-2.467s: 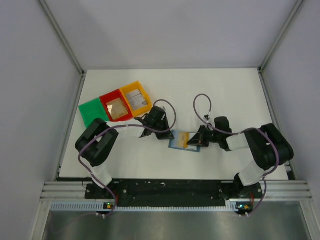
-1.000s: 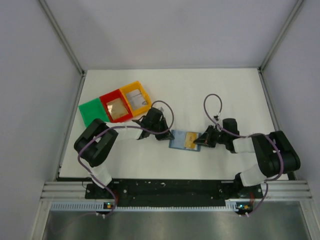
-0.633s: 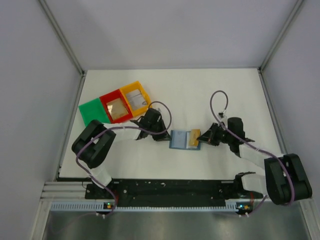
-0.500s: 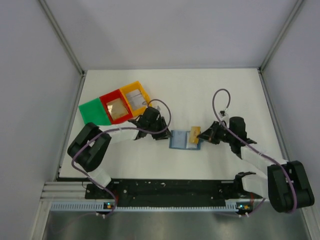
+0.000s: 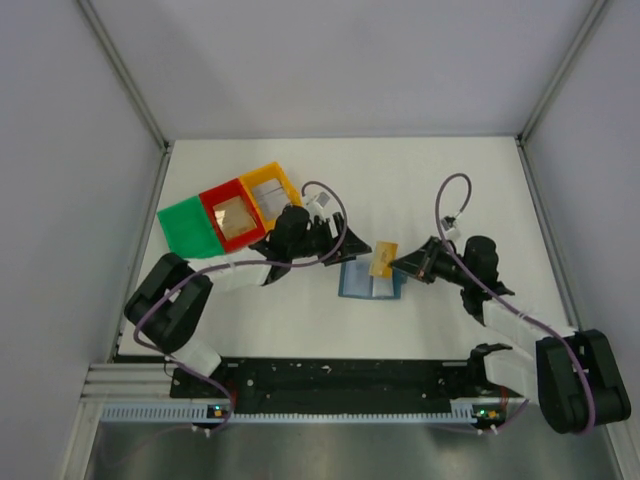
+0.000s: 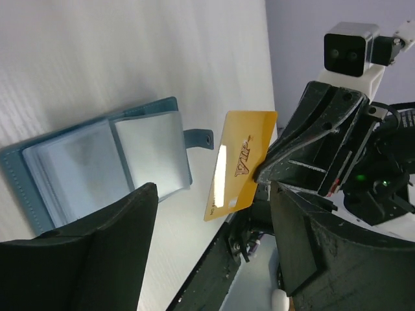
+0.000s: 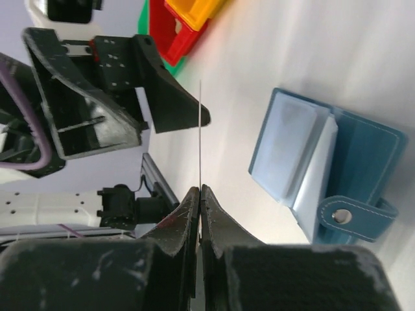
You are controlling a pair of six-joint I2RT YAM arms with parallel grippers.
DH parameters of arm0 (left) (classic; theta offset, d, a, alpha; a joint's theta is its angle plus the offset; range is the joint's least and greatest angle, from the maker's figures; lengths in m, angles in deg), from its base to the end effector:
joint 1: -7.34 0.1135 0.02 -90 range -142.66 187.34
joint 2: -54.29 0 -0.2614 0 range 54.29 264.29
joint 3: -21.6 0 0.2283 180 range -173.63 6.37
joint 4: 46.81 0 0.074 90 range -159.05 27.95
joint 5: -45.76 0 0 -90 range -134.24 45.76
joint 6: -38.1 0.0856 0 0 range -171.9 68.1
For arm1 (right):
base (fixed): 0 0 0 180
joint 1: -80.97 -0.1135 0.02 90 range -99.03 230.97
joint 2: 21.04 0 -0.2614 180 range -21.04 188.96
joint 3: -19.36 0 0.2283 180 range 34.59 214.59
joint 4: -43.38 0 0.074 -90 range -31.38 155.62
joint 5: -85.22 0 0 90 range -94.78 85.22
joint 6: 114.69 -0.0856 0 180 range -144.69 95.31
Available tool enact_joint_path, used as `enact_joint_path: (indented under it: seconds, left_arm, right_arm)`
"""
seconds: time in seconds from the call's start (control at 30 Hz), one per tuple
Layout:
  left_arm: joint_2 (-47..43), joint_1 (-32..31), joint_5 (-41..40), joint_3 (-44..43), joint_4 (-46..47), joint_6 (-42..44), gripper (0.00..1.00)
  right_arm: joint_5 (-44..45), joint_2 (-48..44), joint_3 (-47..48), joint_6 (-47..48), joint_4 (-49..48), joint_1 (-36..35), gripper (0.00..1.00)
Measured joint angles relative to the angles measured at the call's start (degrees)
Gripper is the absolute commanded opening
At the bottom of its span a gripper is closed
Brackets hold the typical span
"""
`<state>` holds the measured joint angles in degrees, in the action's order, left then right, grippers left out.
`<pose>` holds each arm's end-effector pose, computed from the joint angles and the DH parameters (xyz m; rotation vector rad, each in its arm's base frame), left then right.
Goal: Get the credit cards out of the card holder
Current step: Remove the credit card from the card holder, then place the credit card in the storage box.
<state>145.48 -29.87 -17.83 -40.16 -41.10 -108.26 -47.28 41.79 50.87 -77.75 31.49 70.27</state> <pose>0.2654 -0.2494 0.2021 -0.0344 2.2746 -1.4312 0.2103 0.0986 0.1818 0.2113 2.0829 1.4210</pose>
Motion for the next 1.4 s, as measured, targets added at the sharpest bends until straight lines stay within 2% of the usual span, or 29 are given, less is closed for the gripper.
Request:
enact_joint_path:
  seconds: [0.13,0.4,0.5,0.7,0.77,0.8,0.93,1.0,1.03,1.07,1.27,1.4]
  left_arm:
    - [1.73,-0.33,3.56,2.08,7.65,-3.02,0.66]
    - [2.43,-1.88,6.25,2.12,15.28,-5.01,0.54]
    - [2.49,-1.90,6.88,2.08,17.31,-5.66,0.40]
    - [2.84,-1.88,7.43,2.08,20.92,-6.82,0.00]
    - [2.84,-1.88,8.07,2.08,22.18,-6.93,0.00]
    - [2.78,-1.88,8.35,2.08,22.69,-6.84,0.00]
    - [2.23,-1.88,8.66,2.03,20.87,-3.93,0.00]
    - [0.98,-1.81,8.44,1.81,17.07,-0.17,0.00]
    - [-0.13,-1.68,8.15,1.42,13.62,2.56,0.00]
    - [-1.66,-1.49,7.43,0.55,8.37,6.51,0.00]
    - [-9.64,2.36,-0.61,-10.16,-19.78,28.55,0.00]
    - [-12.92,7.85,-6.80,-16.61,-36.20,40.39,0.00]
  right_arm:
    - [-1.14,-0.09,-0.50,-3.80,-5.75,0.00,0.00]
    - [-2.69,-0.09,-0.55,-8.55,-13.29,0.00,0.00]
    - [-3.17,-0.09,-0.55,-9.62,-14.95,0.00,0.00]
    - [-3.80,-0.09,-0.96,-10.88,-17.40,0.02,0.00]
    - [-3.58,-0.09,-1.36,-11.06,-17.33,0.02,0.00]
    - [-3.52,-0.09,-1.68,-11.13,-17.31,0.11,0.04]
    - [-4.46,-0.09,-1.68,-10.23,-16.31,0.26,0.46]
    - [-5.49,-0.13,-1.49,-8.94,-14.84,0.26,0.56]
    - [-5.81,-0.24,-1.42,-8.28,-13.92,0.26,0.66]
    - [-6.08,-0.55,-1.18,-7.39,-12.41,0.26,0.71]
    - [-5.05,-4.68,3.91,2.54,3.82,0.28,0.88]
    - [-2.80,-7.06,7.87,10.56,13.51,0.26,0.91]
